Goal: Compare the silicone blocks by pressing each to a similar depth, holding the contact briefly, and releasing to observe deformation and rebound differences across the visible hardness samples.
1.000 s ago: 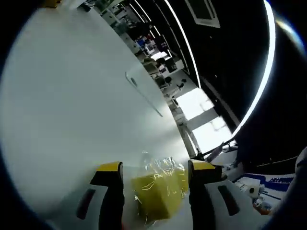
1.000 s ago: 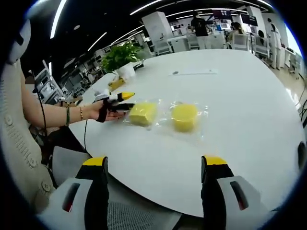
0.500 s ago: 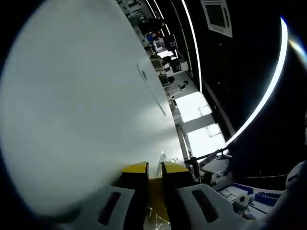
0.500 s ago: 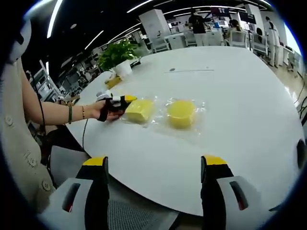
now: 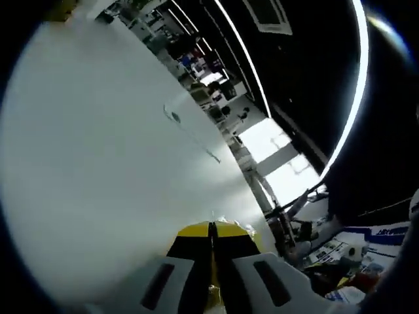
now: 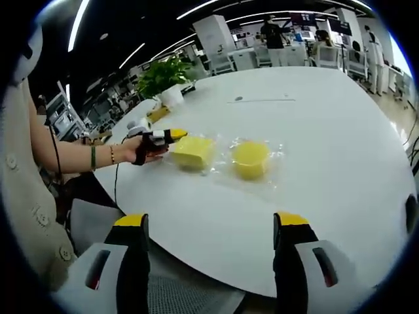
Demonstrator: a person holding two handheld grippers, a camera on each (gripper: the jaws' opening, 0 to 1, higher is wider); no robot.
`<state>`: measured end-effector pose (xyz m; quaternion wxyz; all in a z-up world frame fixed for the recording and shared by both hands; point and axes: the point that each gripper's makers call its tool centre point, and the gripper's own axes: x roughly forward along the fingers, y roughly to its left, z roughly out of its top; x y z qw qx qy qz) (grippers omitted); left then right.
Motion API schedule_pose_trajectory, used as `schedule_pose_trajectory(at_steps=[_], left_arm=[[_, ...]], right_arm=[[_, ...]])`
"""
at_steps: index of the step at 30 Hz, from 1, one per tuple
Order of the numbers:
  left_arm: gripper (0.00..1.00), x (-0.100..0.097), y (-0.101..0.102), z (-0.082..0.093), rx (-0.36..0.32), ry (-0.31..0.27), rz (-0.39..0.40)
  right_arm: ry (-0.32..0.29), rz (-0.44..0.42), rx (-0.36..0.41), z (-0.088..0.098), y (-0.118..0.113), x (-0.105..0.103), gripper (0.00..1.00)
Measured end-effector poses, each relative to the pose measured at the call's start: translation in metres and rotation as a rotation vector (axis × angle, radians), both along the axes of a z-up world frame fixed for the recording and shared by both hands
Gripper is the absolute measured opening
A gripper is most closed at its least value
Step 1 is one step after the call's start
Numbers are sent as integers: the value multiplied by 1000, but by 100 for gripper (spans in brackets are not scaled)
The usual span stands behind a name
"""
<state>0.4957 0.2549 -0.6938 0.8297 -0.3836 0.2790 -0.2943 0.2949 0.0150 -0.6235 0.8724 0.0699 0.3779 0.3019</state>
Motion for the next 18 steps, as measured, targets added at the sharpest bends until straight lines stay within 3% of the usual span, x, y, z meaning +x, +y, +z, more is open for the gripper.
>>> schedule_pose_trajectory(at_steps=[5, 10, 12, 18], left_arm=[[0, -13, -11, 39, 91, -84, 12], [0, -28, -26, 70, 277, -215, -43], [0, -32, -31, 78, 347, -262, -67], [0, -42, -52, 101, 444, -353, -114]], right_arm=[[-33, 15, 20, 8, 5, -2, 72], [-59, 33, 33, 15, 9, -6, 71], [-69, 38, 42, 18, 10, -7, 71], [-115, 54, 51, 31, 9, -10, 72]])
